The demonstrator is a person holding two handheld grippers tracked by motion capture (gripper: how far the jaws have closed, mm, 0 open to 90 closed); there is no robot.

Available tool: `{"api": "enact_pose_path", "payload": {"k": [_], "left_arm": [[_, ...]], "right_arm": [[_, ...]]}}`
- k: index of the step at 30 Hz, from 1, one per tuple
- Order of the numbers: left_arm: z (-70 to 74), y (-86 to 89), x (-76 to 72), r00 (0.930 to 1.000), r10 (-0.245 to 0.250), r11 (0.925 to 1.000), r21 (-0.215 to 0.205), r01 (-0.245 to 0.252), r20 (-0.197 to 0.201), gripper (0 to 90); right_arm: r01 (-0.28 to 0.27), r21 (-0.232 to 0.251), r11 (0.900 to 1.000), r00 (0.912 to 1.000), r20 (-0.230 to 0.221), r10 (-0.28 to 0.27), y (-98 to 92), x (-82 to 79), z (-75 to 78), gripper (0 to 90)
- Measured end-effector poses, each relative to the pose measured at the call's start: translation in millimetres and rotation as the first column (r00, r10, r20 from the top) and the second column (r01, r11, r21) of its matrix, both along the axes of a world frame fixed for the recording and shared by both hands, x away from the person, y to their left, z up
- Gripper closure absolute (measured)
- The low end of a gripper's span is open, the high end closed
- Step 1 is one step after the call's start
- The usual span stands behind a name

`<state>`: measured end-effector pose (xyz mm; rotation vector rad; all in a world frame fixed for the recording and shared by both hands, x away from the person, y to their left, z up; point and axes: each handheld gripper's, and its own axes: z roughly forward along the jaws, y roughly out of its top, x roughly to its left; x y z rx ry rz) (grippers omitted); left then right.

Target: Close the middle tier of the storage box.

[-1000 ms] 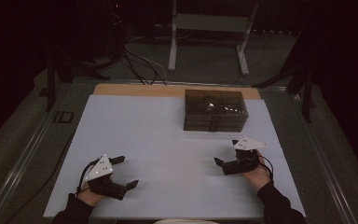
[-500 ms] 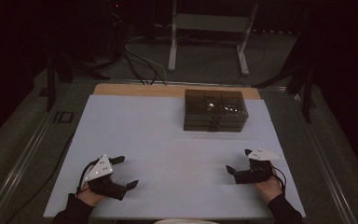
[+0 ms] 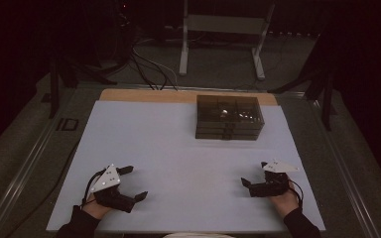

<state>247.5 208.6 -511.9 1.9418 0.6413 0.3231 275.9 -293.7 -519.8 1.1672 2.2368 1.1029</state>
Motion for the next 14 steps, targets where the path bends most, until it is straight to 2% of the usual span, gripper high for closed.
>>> {"api": "enact_pose_path", "payload": {"k": [3,14], "left_arm": [[0.2,0.0,-0.3,1.0000,0.000,1.0000,0.000,0.000,0.001,0.9],[0.2,0.1,-0.3,1.0000,0.001,1.0000,0.000,-0.001,0.000,0.9]], "right_arm": [[-0.010,-0.018,1.000,0.9999,-0.008,0.010,2.3,0.2,-1.5,0.0],[-0.021,-0.019,1.000,0.9998,0.000,0.021,3.1,-1.3,0.2,0.0]]}}
